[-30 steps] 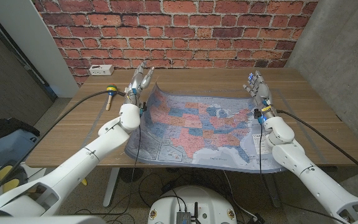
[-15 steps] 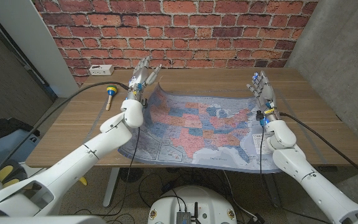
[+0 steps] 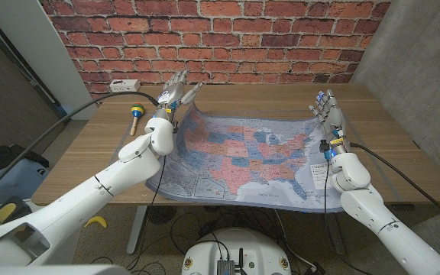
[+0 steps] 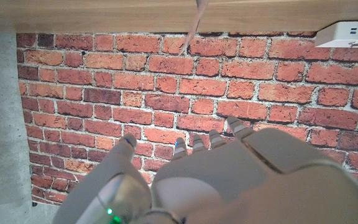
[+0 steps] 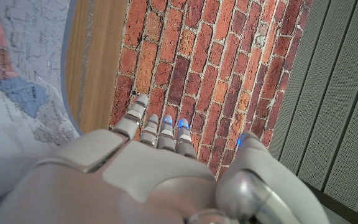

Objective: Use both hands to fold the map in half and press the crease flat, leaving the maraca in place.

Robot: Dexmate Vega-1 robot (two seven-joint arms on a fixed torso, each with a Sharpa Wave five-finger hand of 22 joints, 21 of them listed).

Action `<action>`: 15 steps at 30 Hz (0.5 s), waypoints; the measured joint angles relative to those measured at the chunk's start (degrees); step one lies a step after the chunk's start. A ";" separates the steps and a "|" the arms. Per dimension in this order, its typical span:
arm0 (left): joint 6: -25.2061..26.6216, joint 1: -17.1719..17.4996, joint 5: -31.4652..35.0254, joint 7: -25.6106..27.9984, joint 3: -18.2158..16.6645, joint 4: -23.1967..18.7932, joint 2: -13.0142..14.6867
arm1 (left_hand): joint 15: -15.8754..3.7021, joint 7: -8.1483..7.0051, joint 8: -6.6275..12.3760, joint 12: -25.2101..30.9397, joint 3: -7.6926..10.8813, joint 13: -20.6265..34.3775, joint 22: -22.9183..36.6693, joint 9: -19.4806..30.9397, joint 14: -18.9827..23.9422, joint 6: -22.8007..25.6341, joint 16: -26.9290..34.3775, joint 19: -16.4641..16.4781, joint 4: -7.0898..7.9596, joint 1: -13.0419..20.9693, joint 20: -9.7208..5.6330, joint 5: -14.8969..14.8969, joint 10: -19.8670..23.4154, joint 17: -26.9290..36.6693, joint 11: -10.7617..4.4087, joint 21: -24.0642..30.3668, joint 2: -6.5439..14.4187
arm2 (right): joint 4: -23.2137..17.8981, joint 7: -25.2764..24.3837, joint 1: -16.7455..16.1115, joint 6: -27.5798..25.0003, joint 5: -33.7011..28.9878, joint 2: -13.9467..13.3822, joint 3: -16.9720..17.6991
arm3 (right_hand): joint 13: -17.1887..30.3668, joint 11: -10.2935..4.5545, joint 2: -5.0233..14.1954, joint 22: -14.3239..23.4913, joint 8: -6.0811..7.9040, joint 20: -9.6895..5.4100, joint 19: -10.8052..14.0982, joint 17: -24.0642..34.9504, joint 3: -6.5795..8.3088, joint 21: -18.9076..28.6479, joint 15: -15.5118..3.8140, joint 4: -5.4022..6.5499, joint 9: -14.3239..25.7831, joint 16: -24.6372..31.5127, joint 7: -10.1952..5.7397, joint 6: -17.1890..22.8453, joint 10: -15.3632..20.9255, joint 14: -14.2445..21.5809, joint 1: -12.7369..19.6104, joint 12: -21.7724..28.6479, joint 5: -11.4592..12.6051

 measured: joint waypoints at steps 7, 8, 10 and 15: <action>2.54 -2.19 1.62 -3.28 2.63 -0.20 0.91 | -0.62 0.02 0.00 0.00 0.00 0.00 0.00 0.00 -0.19 0.03 0.00 -0.04 0.00 0.00 -0.67 0.00 0.23 0.00 -0.23 -0.09 0.00 | -0.73 -0.25 -0.91 0.20 -0.03 -0.13 0.38 | 0.00 0.00 0.00 0.29 0.00 0.00 0.00 0.00 0.00 0.00 0.00 0.00 0.00 0.00 0.00 0.00 0.00 0.00 0.00 0.00 0.00; 2.54 -2.68 1.62 -3.28 3.19 -0.01 0.98 | -0.71 0.14 0.00 0.00 0.02 0.00 0.00 0.00 -0.10 0.19 0.00 -0.04 -0.01 0.00 -0.67 0.00 0.22 0.00 -0.22 -0.09 0.00 | -0.73 -0.26 -0.91 0.26 -0.03 -0.13 0.38 | 0.00 0.00 0.00 0.29 0.00 0.00 0.00 0.00 0.17 0.00 0.00 -0.17 0.00 0.00 0.00 0.00 0.00 0.00 0.00 0.00 0.00; 3.39 -3.31 3.21 -5.84 3.92 0.35 1.04 | -0.71 -0.10 0.00 0.00 0.17 0.00 0.00 0.00 -0.10 0.54 0.00 -0.04 -0.16 0.30 -0.67 0.00 0.22 0.00 -0.22 -0.09 0.30 | -0.73 -0.27 -0.91 0.31 -0.04 -0.13 0.38 | 0.00 0.00 0.00 0.30 0.00 0.00 0.00 0.00 0.24 0.00 0.00 -0.24 0.00 0.00 0.00 0.00 0.00 -0.01 0.00 0.00 0.00; 3.50 -5.88 5.28 -9.11 6.48 2.15 1.03 | -0.71 -0.42 0.26 0.00 0.17 0.00 -0.01 0.00 -0.10 0.86 0.00 -0.24 -0.16 0.30 -0.86 -0.34 0.53 0.00 -0.52 -0.09 0.30 | -1.01 -0.27 -1.76 0.67 -0.04 -0.14 0.86 | 0.00 0.00 0.00 0.29 0.00 0.00 0.00 0.00 0.24 0.00 0.00 -0.24 0.00 0.00 -0.02 0.01 -0.01 -0.01 0.00 0.00 0.00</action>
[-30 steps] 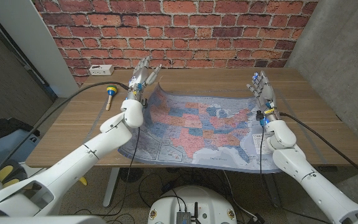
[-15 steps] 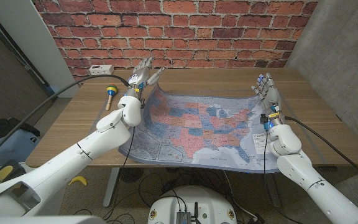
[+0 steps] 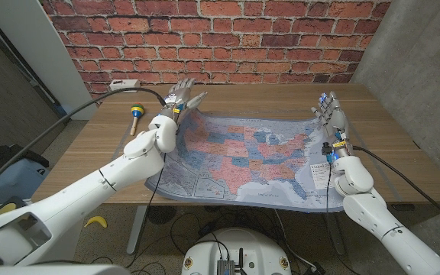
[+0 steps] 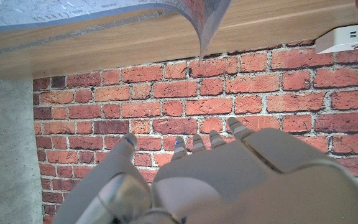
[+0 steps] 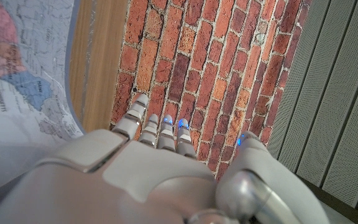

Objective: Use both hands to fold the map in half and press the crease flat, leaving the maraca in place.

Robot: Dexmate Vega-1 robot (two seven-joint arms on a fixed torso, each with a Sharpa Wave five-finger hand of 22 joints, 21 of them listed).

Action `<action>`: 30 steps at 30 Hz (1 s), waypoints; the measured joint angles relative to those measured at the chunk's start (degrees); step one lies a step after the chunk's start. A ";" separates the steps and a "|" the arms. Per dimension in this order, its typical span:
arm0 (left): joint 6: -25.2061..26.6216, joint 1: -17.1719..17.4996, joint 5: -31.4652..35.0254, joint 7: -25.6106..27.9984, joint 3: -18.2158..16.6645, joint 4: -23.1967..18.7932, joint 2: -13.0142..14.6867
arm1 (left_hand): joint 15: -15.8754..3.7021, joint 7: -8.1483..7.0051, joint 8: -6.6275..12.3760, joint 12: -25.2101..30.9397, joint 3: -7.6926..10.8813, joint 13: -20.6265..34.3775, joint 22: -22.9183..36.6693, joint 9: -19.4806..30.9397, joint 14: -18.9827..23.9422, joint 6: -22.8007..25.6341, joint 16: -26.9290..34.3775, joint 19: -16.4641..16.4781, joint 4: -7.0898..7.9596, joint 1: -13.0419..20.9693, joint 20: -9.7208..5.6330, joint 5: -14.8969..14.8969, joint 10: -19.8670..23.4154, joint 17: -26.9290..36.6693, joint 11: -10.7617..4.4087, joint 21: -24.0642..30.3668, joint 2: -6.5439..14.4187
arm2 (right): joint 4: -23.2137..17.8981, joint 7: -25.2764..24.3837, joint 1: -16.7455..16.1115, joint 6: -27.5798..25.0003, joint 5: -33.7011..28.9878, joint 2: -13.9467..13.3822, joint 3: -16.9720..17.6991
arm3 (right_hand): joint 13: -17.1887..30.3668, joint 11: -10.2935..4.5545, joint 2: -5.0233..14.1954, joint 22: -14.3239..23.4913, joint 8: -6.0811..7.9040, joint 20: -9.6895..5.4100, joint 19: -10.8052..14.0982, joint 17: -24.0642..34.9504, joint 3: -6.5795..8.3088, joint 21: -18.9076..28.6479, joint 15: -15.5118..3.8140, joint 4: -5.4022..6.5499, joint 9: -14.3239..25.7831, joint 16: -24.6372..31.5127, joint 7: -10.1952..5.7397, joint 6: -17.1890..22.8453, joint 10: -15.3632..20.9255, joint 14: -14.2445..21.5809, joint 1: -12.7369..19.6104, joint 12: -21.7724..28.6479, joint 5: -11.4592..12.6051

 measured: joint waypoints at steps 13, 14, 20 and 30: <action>-3.95 -6.13 3.43 -8.36 5.21 5.88 -1.33 | -0.61 -0.63 -0.01 0.00 0.00 0.00 0.00 0.00 0.00 0.63 0.00 0.72 0.00 0.24 -0.72 0.00 0.39 0.00 -0.84 0.00 0.24 | 0.98 0.22 -0.21 0.85 0.18 0.77 0.19 | 0.00 0.00 0.00 0.00 0.00 0.00 0.00 0.00 0.00 0.00 -0.10 0.00 0.00 0.00 -0.19 0.19 0.00 0.10 0.00 0.00 0.00; -3.95 -6.37 3.43 -8.36 5.41 6.16 -1.41 | -0.61 -0.71 0.13 0.00 0.00 0.00 0.00 0.00 0.00 0.71 0.00 0.72 0.00 0.43 -0.72 0.00 0.39 0.00 -0.85 0.00 0.43 | 1.08 0.26 -0.19 0.94 0.19 0.82 0.19 | 0.00 0.00 0.00 0.00 0.00 0.00 0.00 0.00 0.00 0.00 -0.11 0.00 0.00 0.00 -0.20 0.19 0.00 0.10 0.00 0.00 0.00; -5.71 -8.57 4.45 -10.62 7.35 8.85 -2.27 | -1.15 -0.71 0.21 0.24 0.09 0.31 -0.01 -0.01 -0.09 1.32 0.00 0.72 -0.09 0.46 -0.71 0.00 0.81 0.00 -1.25 0.00 0.46 | 1.43 0.34 0.03 1.13 0.19 1.01 0.19 | 0.00 0.00 0.00 -0.01 0.00 0.00 0.00 0.00 -0.25 0.00 0.12 -0.24 0.00 0.00 -0.20 0.19 0.00 0.33 0.00 0.00 0.00; -11.53 -10.61 7.51 -15.08 9.22 11.56 -3.25 | -1.33 -0.50 0.20 0.24 0.41 0.32 -0.01 -0.01 0.10 2.34 0.00 1.44 -0.41 1.00 -2.06 -0.50 1.66 0.01 -1.22 0.00 1.00 | 1.97 0.21 0.38 1.28 0.12 1.46 0.06 | 0.00 0.00 0.00 -0.01 0.00 0.00 0.00 0.00 -0.25 0.00 0.12 -0.24 0.00 0.00 -0.19 0.19 0.00 0.32 0.00 -0.26 -0.23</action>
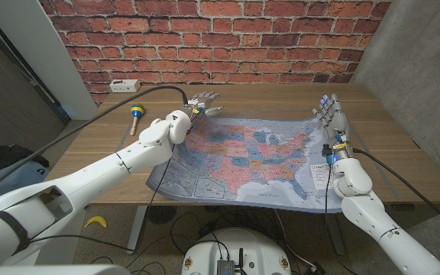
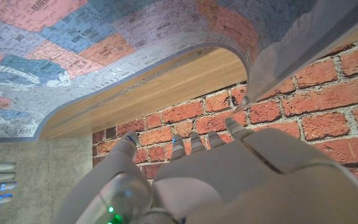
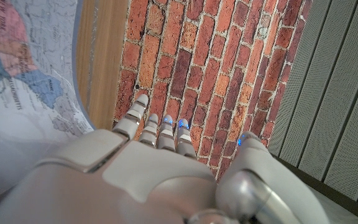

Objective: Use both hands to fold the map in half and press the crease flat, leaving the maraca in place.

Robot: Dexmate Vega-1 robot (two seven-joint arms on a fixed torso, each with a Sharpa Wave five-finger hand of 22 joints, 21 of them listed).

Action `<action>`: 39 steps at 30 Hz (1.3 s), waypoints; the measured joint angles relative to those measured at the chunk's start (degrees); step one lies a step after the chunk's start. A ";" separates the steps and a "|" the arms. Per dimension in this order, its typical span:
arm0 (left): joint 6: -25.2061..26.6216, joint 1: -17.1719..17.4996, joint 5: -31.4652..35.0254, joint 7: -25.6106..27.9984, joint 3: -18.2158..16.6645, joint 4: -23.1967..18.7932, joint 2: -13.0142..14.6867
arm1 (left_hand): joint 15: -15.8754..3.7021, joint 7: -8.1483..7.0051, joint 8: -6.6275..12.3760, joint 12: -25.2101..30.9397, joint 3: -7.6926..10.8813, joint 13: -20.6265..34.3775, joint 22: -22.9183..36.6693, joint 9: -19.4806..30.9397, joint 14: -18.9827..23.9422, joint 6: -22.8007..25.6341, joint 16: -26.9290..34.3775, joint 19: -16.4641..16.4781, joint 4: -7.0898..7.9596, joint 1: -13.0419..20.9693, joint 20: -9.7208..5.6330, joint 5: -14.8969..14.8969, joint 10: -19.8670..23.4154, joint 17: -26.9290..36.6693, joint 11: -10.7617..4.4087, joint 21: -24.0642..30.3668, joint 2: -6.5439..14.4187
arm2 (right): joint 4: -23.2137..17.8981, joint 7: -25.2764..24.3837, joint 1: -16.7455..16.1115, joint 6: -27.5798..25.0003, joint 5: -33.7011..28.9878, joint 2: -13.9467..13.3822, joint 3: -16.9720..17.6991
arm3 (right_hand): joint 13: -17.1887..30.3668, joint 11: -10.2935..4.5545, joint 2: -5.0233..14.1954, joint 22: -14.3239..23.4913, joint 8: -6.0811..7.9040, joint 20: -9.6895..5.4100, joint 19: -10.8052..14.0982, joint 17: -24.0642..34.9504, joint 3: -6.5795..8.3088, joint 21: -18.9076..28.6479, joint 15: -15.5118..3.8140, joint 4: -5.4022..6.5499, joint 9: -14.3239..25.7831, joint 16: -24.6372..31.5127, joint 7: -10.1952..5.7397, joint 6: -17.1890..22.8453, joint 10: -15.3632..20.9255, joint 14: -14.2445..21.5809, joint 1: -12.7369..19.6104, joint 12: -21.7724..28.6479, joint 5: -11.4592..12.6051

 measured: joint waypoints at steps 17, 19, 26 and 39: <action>-5.90 -0.66 3.34 -4.74 1.28 1.38 -0.77 | -0.08 0.11 0.00 0.00 0.54 -0.01 0.00 0.00 0.09 0.50 0.00 0.27 -0.54 0.51 -1.09 0.00 0.00 0.00 0.00 -0.44 0.51 | 1.00 0.09 0.92 0.04 -0.04 0.71 -0.62 | 0.00 0.00 0.00 0.00 0.00 0.00 0.00 0.00 0.00 0.00 0.00 0.00 0.00 0.00 0.00 0.00 0.00 -0.01 0.00 0.00 0.00; -7.23 -0.60 4.13 -4.85 1.28 1.14 -0.74 | -0.08 0.11 0.00 0.00 0.54 -0.01 0.00 0.00 0.09 0.50 0.00 0.27 -0.54 0.74 -1.09 0.00 0.00 0.00 0.00 -0.44 0.74 | 1.19 0.11 1.09 0.04 -0.03 0.81 -0.70 | 0.00 0.00 0.00 0.00 0.00 0.00 0.00 0.00 0.00 0.00 0.00 0.00 0.00 0.00 0.00 0.00 0.00 -0.01 0.00 0.00 0.00; -11.12 0.33 5.13 -3.99 0.62 -0.33 -0.44 | -0.08 0.11 0.00 0.00 0.77 -0.01 0.00 0.00 0.09 0.50 0.00 0.28 -0.77 0.96 -1.09 -0.33 0.00 0.00 0.00 -0.44 0.96 | 1.27 0.03 1.12 0.04 -0.02 0.93 -0.79 | 0.00 0.00 0.00 -0.01 0.00 0.00 0.00 0.00 0.00 0.00 0.00 0.00 0.00 0.00 0.00 0.00 0.00 -0.01 0.00 0.00 0.00; -16.49 2.12 6.32 -3.55 -1.37 -2.72 -0.38 | -0.09 -0.34 -0.26 -0.24 0.88 -0.02 0.00 -0.01 0.09 0.04 0.00 0.71 -1.36 0.97 -1.51 -0.66 -0.12 0.00 -0.11 -0.44 0.97 | 0.83 -0.60 0.42 0.16 -0.07 0.99 -0.70 | 0.00 -0.31 0.00 -0.01 0.00 0.00 0.00 0.00 0.00 0.00 -0.01 0.00 0.00 0.00 0.00 0.00 0.31 -0.01 0.00 -0.22 -0.22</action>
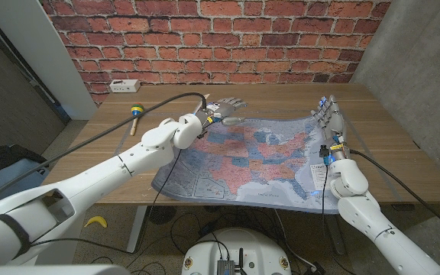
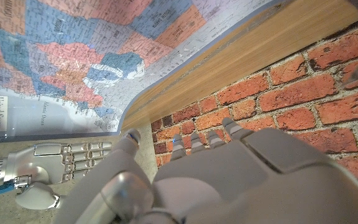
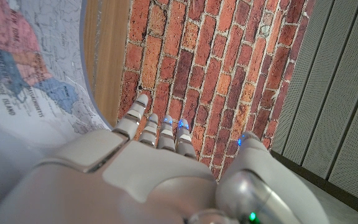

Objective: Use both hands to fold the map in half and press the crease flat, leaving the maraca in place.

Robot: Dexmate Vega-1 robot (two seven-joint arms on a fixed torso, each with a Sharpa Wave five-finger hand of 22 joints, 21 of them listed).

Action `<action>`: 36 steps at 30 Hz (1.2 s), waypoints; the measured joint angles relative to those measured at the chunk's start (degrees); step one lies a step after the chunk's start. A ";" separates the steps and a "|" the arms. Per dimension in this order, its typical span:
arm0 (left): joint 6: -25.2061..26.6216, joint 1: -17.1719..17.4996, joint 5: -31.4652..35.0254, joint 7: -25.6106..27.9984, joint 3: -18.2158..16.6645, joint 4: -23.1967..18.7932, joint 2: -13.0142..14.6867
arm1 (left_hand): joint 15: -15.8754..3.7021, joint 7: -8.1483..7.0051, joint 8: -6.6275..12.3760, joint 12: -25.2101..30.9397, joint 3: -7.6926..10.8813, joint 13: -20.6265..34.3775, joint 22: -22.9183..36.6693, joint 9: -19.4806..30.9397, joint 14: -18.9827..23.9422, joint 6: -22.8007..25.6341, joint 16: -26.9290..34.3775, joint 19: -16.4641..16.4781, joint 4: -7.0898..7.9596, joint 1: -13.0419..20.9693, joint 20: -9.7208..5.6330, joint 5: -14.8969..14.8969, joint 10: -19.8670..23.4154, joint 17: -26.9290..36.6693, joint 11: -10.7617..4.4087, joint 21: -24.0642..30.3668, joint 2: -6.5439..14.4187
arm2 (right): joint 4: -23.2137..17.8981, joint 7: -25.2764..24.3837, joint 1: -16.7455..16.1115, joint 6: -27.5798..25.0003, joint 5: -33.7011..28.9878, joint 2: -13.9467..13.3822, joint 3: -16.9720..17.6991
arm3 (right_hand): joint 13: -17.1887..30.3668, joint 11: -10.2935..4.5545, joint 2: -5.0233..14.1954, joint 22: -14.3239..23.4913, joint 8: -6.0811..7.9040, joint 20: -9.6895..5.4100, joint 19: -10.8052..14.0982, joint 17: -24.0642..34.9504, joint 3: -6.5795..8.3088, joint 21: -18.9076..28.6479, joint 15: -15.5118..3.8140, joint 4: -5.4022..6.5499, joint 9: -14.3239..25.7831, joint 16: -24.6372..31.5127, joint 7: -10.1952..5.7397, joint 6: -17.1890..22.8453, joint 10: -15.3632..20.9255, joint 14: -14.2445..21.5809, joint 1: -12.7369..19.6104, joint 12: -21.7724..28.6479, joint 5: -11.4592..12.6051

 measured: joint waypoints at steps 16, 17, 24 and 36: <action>5.31 0.70 2.54 -6.74 -0.53 -0.66 -1.77 | 0.00 -1.49 -0.64 -0.66 -0.37 0.00 0.21 0.00 0.00 -4.82 -0.45 -1.66 0.38 0.21 1.03 0.00 -2.16 0.13 -0.10 -0.79 0.21 | 0.06 -0.18 -0.12 0.48 -0.09 0.16 0.18 | 0.00 0.00 0.00 0.00 0.00 0.00 0.00 0.30 0.00 0.00 0.00 0.00 0.00 0.00 0.00 0.00 0.00 0.00 0.00 0.00 0.00; 5.31 0.72 2.54 -6.74 -0.54 -0.58 -1.82 | 0.00 -1.28 -0.64 -0.66 -0.47 0.00 0.29 0.00 0.00 -5.03 -0.45 -1.88 0.48 -0.07 1.25 0.00 -2.16 0.13 -0.10 -0.79 -0.07 | 0.06 -0.20 -0.12 0.49 -0.12 0.16 0.18 | 0.00 0.00 0.00 0.00 0.00 0.00 0.00 0.30 0.00 0.00 0.00 0.00 0.00 0.00 0.00 0.00 0.00 0.00 0.00 0.00 0.00; 10.19 1.05 2.93 -8.94 -0.54 0.49 -2.34 | 0.00 -1.50 -0.64 -0.65 -0.93 -0.01 0.29 0.00 0.00 -5.41 -0.36 -2.03 0.93 -0.49 2.72 0.00 -2.16 0.12 -0.10 -0.79 -0.45 | -0.61 -1.23 -0.66 0.58 -0.94 0.12 0.48 | 0.00 0.23 0.00 0.00 0.00 0.00 0.00 0.23 0.00 0.00 0.00 0.00 0.00 0.00 0.32 0.32 0.22 0.00 0.00 0.01 0.00; 17.71 1.61 3.00 -9.98 0.16 1.14 -2.37 | 0.00 -2.12 -0.35 -0.38 -1.43 -0.01 0.28 0.00 0.01 -6.03 0.05 -2.46 1.02 -1.62 5.56 0.00 -2.16 0.12 -0.10 -0.79 -1.00 | -2.76 -3.06 -2.25 0.60 -2.28 -0.28 1.36 | 0.00 0.32 0.00 0.00 0.00 0.00 0.00 0.13 0.00 0.00 0.22 0.00 0.00 0.00 0.00 0.63 0.31 0.22 0.00 0.01 0.00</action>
